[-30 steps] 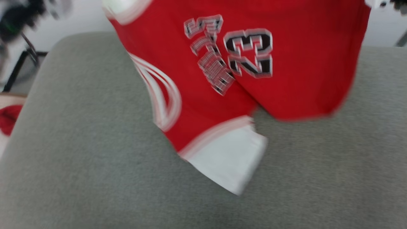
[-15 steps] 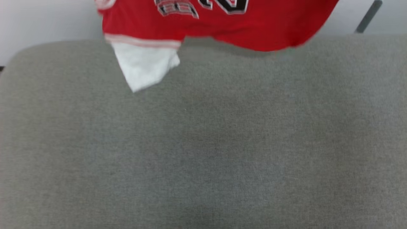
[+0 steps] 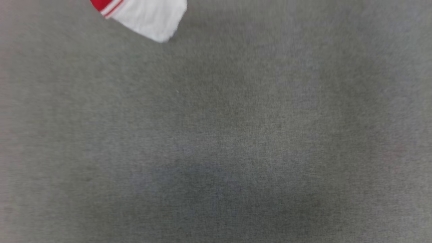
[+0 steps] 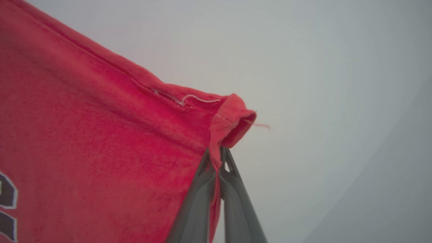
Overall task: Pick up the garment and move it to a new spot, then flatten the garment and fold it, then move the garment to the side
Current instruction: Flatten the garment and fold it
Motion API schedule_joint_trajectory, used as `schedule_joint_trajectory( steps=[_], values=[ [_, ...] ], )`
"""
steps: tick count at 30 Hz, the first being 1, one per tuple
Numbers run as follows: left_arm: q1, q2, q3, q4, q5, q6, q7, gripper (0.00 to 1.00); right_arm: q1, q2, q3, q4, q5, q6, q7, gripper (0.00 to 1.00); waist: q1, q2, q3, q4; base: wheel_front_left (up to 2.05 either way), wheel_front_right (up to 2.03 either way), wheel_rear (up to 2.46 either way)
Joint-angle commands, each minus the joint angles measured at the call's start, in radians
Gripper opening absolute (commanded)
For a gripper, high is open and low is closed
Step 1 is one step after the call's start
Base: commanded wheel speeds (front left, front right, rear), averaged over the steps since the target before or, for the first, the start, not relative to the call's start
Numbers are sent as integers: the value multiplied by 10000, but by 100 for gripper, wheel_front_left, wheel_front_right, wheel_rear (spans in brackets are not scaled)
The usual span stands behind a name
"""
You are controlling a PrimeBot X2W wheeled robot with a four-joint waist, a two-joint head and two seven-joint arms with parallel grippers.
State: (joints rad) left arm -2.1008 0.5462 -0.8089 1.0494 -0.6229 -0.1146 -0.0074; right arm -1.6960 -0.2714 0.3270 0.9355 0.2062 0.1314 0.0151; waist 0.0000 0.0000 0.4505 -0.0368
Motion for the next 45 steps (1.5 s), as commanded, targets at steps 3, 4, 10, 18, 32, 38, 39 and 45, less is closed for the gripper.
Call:
schedule_joint_trajectory(
  steps=[3,4,10,18,32,38,39,45],
  values=[
    [-872,-164,-35,279,223,-23,-719,0,-456,215,-571,305,-912,-12,-911,0,0,0,1622,-247,0,0,0],
    [-1042,-237,-52,334,261,-32,-967,0,-534,281,-760,399,-1172,-12,-1199,0,0,0,1800,-225,0,0,0],
    [-1625,-737,-144,531,312,-80,-2040,0,-798,551,-1997,756,-2562,-12,-2250,0,0,0,2723,60,0,0,0],
    [-889,-1162,-498,659,-277,-147,-2186,0,-370,941,-3161,1364,-3817,-12,-2561,0,0,0,3374,444,0,0,0],
    [1891,-570,-1742,-724,-2234,-129,-1263,0,516,921,-3702,2316,-4606,-13,-2698,0,0,0,2433,1101,0,0,0],
    [3168,10,-2224,-1889,-3163,-130,-696,0,1073,718,-3518,2689,-4379,-13,-2747,0,0,0,1522,1398,0,0,0],
    [3368,126,-2302,-2121,-3276,-130,-648,0,1196,690,-3471,2725,-4322,-13,-2760,0,0,0,1382,1437,0,0,0],
    [4906,773,-2645,-3585,-4005,-130,-148,0,2174,657,-2913,3049,-3746,-13,-2787,0,0,0,488,1658,0,0,0]
  ],
)
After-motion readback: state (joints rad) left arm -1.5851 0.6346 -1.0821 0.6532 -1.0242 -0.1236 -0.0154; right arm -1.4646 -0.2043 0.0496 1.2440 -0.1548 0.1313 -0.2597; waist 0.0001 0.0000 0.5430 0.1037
